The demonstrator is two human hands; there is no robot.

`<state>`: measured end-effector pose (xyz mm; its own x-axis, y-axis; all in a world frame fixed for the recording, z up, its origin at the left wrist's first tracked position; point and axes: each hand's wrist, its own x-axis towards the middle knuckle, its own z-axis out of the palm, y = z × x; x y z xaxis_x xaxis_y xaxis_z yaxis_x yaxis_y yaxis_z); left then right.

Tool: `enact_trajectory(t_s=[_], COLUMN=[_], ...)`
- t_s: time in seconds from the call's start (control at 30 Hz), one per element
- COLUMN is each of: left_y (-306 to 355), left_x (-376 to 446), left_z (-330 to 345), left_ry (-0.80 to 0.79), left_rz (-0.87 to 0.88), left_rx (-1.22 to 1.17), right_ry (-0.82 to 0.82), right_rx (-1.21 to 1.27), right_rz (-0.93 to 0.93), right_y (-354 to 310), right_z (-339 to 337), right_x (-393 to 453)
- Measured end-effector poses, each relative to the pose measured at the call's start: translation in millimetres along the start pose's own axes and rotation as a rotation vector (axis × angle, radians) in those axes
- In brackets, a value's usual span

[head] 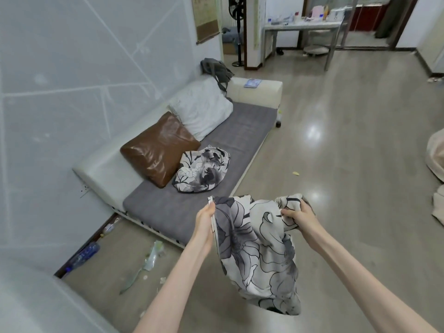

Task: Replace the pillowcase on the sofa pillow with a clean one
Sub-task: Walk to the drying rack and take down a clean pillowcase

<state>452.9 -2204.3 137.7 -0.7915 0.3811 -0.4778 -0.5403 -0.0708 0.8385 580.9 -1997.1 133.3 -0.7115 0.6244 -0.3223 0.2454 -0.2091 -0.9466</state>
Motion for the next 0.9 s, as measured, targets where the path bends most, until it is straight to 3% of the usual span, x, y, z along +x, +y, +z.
enact_trajectory(t_s=[0.3, 0.67, 0.9], left_y=[73, 159, 189], left_x=[161, 351, 443], left_z=[27, 93, 134], left_ry=[-0.113, -0.264, -0.265], left_rz=[-0.064, -0.031, 0.096], left_rx=[-0.080, 0.238, 0.415], right_ry=[0.028, 0.167, 0.211], right_rx=[-0.009, 0.118, -0.080], right_rz=[0.020, 0.055, 0.064], right_y=[-50, -104, -118], right_z=[38, 64, 40], right_x=[161, 325, 402])
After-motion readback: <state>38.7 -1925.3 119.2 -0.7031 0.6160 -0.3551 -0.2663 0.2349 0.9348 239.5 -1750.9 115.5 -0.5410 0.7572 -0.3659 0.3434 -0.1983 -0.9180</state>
